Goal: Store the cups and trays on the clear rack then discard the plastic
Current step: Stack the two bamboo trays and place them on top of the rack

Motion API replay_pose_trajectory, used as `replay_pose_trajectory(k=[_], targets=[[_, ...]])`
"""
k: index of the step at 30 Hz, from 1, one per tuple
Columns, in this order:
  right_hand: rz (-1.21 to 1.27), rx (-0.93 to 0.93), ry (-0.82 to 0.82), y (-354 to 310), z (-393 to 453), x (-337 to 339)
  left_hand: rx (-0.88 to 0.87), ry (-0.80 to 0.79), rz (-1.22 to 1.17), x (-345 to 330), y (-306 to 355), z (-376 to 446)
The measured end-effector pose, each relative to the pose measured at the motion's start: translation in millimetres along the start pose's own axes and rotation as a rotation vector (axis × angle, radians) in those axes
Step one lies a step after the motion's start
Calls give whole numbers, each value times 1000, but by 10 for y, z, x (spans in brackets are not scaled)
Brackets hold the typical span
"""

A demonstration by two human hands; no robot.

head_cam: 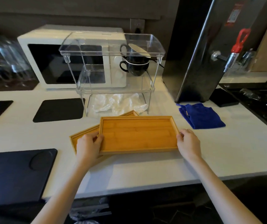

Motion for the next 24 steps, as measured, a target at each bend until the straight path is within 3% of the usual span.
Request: replay_pose_trajectory(k=[6,15,24], targets=[[66,100,-64,-492,161,-376,174,84,-2,288,-425,60],[84,185,-129,-792,264,-736,226,249,180,528,-663,67],[111,199,-181,-805,326,-897,246,278,114,519,-709,29]])
Point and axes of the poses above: each hand's wrist, its own z-axis towards the middle knuckle, its own x-axis out of the back of the hand, y = z × x, the point moved 8 cm from there along z, towards the middle knuckle, and after that the axes turned 8 degrees about y, right-handed, at the moved point
